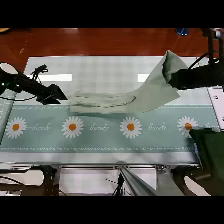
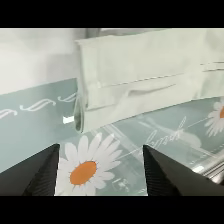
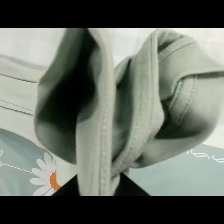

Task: Fold the shirts.

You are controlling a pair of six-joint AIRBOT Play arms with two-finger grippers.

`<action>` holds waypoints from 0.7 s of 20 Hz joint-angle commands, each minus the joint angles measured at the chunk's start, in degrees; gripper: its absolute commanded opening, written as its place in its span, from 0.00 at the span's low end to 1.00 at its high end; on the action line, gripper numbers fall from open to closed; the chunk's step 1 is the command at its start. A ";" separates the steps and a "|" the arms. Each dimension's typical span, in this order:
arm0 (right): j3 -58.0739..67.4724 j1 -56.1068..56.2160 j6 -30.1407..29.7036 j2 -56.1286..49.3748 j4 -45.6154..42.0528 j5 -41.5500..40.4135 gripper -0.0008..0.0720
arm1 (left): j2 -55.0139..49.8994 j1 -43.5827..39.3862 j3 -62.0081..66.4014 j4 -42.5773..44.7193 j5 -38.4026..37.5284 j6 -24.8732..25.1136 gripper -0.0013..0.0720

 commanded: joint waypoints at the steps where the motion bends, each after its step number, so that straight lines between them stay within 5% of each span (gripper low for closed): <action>1: 0.07 0.07 0.22 0.79 -0.28 0.68 0.05 | 0.90 -0.90 0.50 -10.73 -1.40 -1.44 0.82; 2: 0.07 0.07 0.22 0.79 -0.28 0.83 0.05 | 1.25 -2.49 0.50 -16.09 -1.38 -0.28 0.77; 4: 0.07 0.07 0.31 0.79 -0.28 1.14 0.05 | 1.42 -7.76 0.50 -25.42 -0.94 3.87 0.17; 5: 0.07 0.07 0.42 0.79 -0.26 1.66 0.05 | 1.36 -11.41 0.48 -28.20 0.17 6.29 0.06; 14: 0.07 0.07 2.51 4.22 -0.26 6.99 0.05 | -5.62 -39.85 0.26 -31.17 21.73 1.81 0.06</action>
